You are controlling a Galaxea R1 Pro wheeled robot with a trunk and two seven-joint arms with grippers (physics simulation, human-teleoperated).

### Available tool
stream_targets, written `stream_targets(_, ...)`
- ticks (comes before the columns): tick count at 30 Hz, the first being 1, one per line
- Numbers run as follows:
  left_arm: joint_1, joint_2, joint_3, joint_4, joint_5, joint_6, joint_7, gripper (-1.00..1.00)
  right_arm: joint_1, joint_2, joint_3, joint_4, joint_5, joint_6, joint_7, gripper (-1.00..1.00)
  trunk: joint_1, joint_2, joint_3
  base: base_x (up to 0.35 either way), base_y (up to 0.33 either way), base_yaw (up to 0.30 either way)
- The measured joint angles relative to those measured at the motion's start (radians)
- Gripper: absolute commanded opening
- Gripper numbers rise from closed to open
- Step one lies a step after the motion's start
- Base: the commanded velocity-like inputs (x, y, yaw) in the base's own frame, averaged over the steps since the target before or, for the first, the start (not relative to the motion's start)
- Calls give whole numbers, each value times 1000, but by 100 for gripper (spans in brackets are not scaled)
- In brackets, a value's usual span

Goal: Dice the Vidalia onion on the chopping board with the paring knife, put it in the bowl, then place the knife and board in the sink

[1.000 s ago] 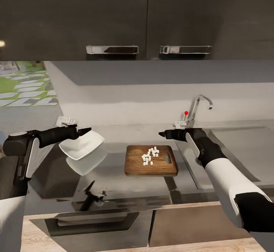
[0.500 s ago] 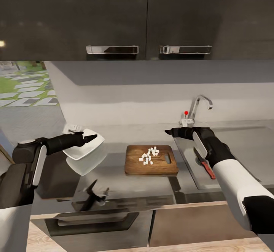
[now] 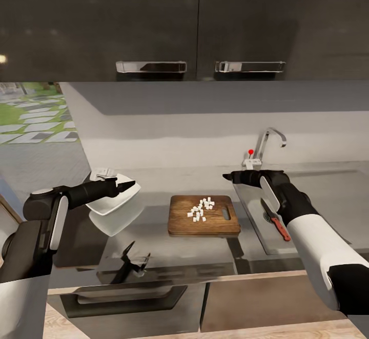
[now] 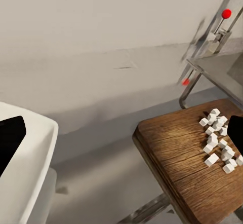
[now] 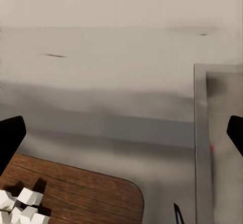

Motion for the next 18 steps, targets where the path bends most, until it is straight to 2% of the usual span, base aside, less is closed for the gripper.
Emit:
stream_targets(17,0,0,1,0,0,0,0,100,0,0,-5,-3,-1,2,-83,100,0,0,0,0,0,0)
stream_targets(18,0,0,1,0,0,0,0,100,0,0,-5,-2,-1,2,-120,100,0,0,0,0,0,0)
